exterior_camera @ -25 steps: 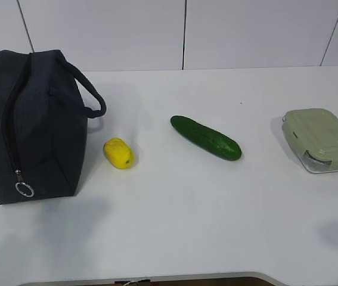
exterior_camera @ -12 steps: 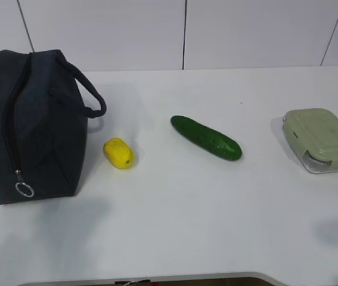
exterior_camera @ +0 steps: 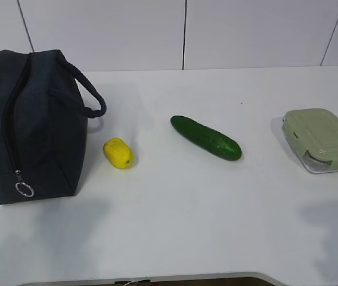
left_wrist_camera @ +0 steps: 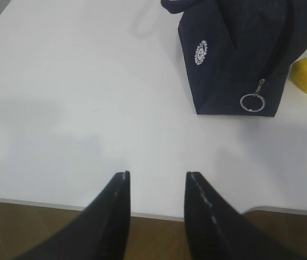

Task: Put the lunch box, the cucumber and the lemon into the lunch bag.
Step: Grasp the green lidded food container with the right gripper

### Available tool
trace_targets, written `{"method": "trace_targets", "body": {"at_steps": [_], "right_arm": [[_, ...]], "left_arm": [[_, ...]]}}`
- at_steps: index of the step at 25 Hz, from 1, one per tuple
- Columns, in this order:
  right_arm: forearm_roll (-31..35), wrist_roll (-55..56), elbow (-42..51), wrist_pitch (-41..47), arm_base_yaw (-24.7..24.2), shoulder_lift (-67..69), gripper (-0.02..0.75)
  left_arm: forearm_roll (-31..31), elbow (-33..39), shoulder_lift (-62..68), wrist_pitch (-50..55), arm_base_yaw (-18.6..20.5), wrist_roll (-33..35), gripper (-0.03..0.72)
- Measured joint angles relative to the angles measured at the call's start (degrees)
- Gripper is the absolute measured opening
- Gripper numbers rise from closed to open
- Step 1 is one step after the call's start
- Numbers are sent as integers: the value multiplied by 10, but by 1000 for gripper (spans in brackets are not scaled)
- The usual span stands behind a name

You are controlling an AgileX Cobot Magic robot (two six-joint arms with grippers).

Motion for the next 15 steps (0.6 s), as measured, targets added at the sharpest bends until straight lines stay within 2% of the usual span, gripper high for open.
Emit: {"method": "trace_targets", "body": {"at_steps": [7, 15], "right_arm": [[45, 0, -31, -28, 0, 96, 563], [65, 0, -86, -62, 0, 215, 563]], "left_arm": [[0, 0, 0, 0, 0, 0, 242], [0, 0, 0, 0, 0, 0, 242]]}}
